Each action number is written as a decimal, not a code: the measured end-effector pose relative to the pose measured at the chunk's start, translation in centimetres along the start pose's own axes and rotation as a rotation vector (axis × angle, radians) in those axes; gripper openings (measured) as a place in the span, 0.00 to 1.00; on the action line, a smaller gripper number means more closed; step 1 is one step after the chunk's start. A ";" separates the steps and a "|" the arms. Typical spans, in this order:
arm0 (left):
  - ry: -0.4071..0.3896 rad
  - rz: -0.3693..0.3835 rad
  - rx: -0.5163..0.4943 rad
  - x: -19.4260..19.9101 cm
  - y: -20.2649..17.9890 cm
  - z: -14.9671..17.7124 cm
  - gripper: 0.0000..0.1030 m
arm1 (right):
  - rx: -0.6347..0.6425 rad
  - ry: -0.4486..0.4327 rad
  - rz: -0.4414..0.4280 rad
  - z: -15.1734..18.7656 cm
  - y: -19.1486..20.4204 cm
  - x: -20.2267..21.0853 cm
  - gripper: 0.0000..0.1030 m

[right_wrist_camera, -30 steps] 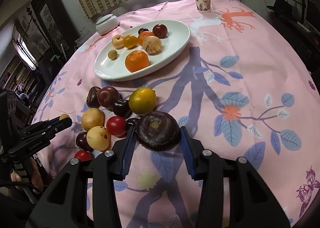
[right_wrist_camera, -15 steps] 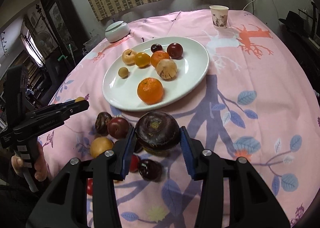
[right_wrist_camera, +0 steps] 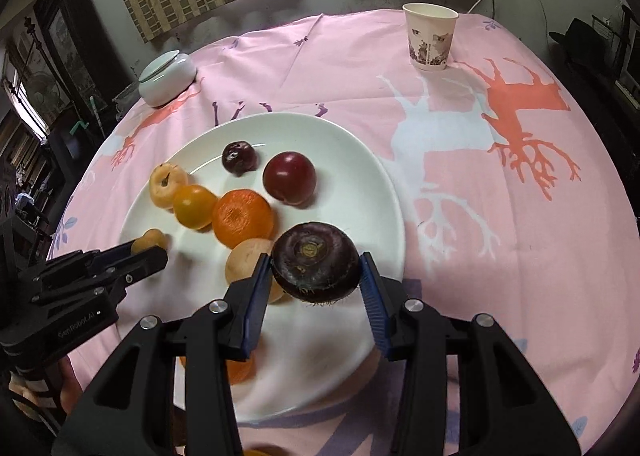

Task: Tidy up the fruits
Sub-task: 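Carry both fruits onto the white plate and open both tools, then withdraw both tools back toward the fruit cluster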

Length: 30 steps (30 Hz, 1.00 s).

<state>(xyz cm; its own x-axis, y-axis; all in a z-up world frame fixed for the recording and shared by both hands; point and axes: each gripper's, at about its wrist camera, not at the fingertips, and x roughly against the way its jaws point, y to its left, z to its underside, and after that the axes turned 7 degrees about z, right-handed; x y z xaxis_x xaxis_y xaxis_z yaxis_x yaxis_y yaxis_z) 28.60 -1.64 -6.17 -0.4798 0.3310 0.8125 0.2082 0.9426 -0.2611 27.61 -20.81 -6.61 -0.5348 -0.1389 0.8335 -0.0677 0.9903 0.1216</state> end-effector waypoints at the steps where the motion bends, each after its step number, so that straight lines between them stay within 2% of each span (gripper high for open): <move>1: 0.004 -0.001 -0.003 -0.3 -0.1 -0.1 0.28 | -0.002 0.004 0.001 -0.2 -0.1 -0.3 0.43; 4: 0.016 0.002 -0.007 -1.1 -0.2 -0.2 0.28 | -0.001 0.016 -0.001 -0.6 0.0 -1.0 0.44; 5: 0.020 0.002 -0.006 -1.4 -0.2 -0.3 0.28 | -0.005 0.014 0.002 -0.8 0.0 -1.1 0.48; 6: 0.024 0.000 -0.003 -1.6 -0.1 -0.4 0.28 | -0.009 0.013 0.003 -0.9 -0.1 -1.2 0.59; 8: 0.023 0.000 0.006 -1.6 0.0 -0.4 0.33 | -0.020 -0.005 0.002 -1.1 -0.2 -1.1 0.66; 11: 0.002 0.016 0.019 -0.4 0.3 -0.4 0.46 | -0.026 -0.022 0.001 -1.1 -0.3 -0.2 0.67; 13: -0.041 0.015 0.014 1.5 0.3 -0.1 0.65 | -0.021 -0.044 0.001 -0.8 -0.4 1.0 0.69; 14: -0.070 0.016 0.010 2.7 0.2 0.2 0.69 | -0.015 -0.063 0.010 -0.4 -0.3 1.8 0.72; 16: -0.147 0.001 -0.002 5.6 0.2 1.2 0.87 | 0.006 -0.110 0.028 0.7 0.1 3.4 0.87; 17: -0.185 -0.020 -0.005 7.0 0.3 1.8 0.92 | 0.020 -0.151 0.035 1.6 0.4 4.5 0.96; 18: -0.230 -0.039 -0.007 8.4 0.4 2.7 0.98 | 0.030 -0.195 0.042 2.4 0.6 5.5 0.99; 20: -0.299 -0.079 -0.009 10.7 0.6 4.8 0.98 | 0.074 -0.288 0.085 4.8 1.5 7.9 0.99; 23: -0.309 -0.115 0.012 12.2 1.5 8.1 0.98 | 0.143 -0.327 0.119 8.2 2.7 10.3 0.99; 27: -0.256 -0.126 0.063 12.4 3.1 13.3 0.98 | 0.135 -0.237 -0.001 12.3 2.6 12.1 0.99; 30: -0.210 -0.163 0.064 11.9 3.3 16.9 0.98 | 0.115 -0.163 -0.006 15.8 2.4 12.8 0.99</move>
<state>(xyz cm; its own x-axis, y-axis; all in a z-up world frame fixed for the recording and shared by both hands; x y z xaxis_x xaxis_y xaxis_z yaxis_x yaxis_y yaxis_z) 9.13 6.20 -6.18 -0.6701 0.1699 0.7226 0.0626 0.9829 -0.1731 7.31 -20.07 -4.16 -0.6624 -0.1513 0.7337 -0.1624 0.9851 0.0565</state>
